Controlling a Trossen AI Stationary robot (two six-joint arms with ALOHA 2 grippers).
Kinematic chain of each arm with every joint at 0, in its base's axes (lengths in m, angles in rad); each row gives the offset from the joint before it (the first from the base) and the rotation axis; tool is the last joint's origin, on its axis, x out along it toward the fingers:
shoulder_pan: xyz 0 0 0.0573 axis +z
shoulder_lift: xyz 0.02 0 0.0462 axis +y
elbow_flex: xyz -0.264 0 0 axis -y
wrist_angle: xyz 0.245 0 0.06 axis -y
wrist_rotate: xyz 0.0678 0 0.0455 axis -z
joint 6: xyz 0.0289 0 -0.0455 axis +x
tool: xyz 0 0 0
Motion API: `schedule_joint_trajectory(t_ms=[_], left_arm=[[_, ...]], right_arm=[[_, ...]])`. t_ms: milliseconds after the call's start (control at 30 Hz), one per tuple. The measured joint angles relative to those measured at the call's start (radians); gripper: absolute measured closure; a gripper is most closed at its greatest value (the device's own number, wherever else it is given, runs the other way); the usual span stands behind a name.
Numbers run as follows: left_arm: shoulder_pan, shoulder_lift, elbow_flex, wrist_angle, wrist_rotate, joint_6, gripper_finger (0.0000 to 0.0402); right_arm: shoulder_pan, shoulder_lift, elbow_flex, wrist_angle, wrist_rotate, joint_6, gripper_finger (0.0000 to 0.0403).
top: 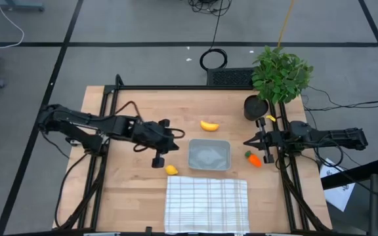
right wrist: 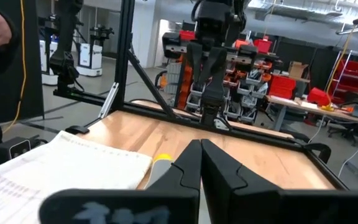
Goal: Pick and placing Produce into tupperware
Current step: Put the yellow lemon into the gray bin
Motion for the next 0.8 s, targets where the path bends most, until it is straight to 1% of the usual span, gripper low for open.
schedule_joint_trajectory(t_ms=[100, 233, 333, 467, 800], left_arm=[[-0.005, 0.048, 0.078, -0.114, 0.001, 0.005, 0.0378], [-0.005, 0.089, 0.158, -0.212, 0.014, 0.026, 0.0378], [-0.005, 0.110, 0.195, -0.250, 0.041, 0.033, 0.0378], [-0.008, 0.133, 0.226, -0.307, 0.070, 0.038, 0.0378], [-0.023, 0.217, 0.227, -0.364, 0.088, 0.114, 0.0378]], right_arm=[[0.000, 0.005, 0.000, 0.004, 0.001, -0.001, 0.0403], [0.000, 0.007, 0.000, 0.009, 0.005, -0.003, 0.0403], [0.000, 0.008, 0.000, 0.007, 0.040, -0.003, 0.0403], [0.000, 0.011, 0.000, 0.006, 0.079, -0.003, 0.0403], [0.000, 0.014, 0.000, 0.007, 0.079, -0.003, 0.0403]])
